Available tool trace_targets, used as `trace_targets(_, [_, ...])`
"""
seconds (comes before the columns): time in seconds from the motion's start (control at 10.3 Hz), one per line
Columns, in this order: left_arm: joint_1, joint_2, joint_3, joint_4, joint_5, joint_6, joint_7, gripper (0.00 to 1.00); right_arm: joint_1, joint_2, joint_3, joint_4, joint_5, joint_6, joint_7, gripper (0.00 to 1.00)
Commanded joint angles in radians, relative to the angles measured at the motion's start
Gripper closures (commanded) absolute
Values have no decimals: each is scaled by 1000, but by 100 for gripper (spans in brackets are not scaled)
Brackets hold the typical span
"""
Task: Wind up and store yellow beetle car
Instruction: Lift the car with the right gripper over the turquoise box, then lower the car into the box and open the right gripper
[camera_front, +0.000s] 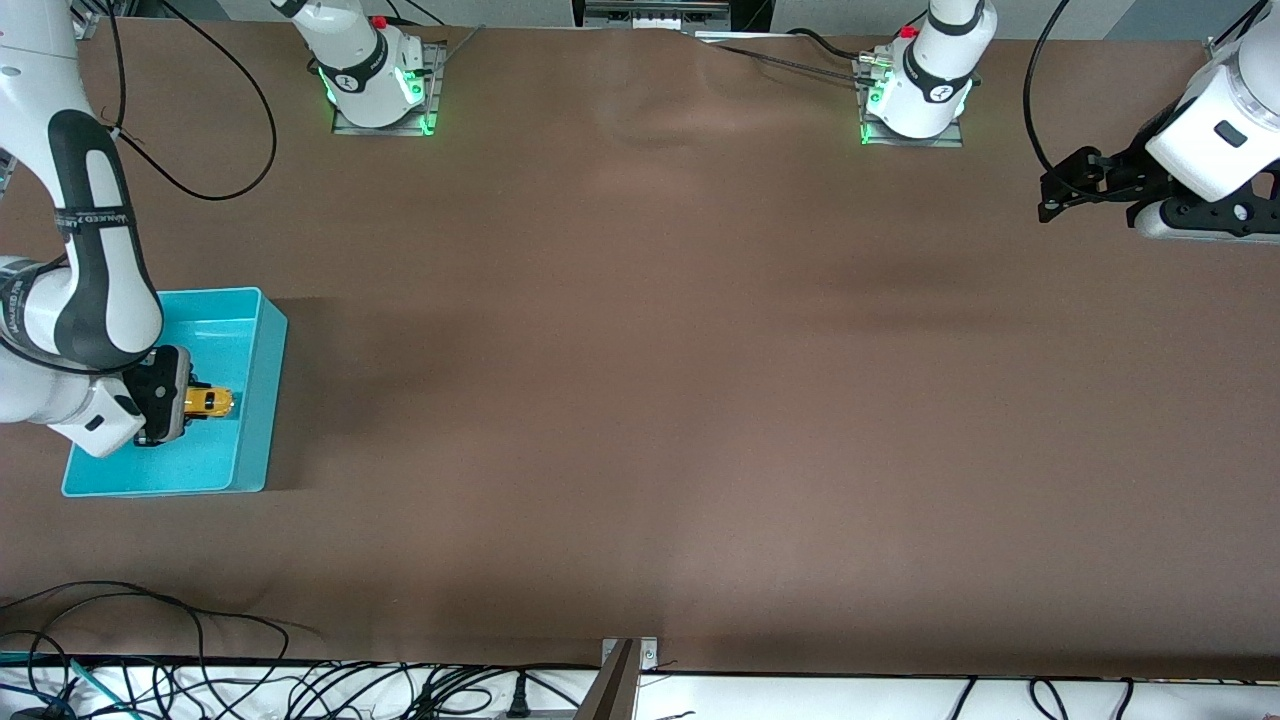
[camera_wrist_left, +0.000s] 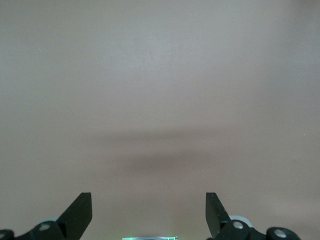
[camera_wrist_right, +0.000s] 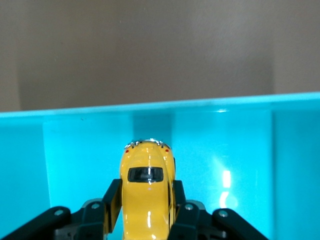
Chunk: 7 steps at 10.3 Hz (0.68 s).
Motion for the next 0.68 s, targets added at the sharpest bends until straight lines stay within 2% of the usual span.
trace_targets(0.0, [-1,11,6,29,-7,-16,-2,0,-26,29,11,14,3,11,-31,100])
trace_targets(0.58, [-3,13,2,40,-7,-16,-4,0,-37,78,11,4,3,48,-31,100])
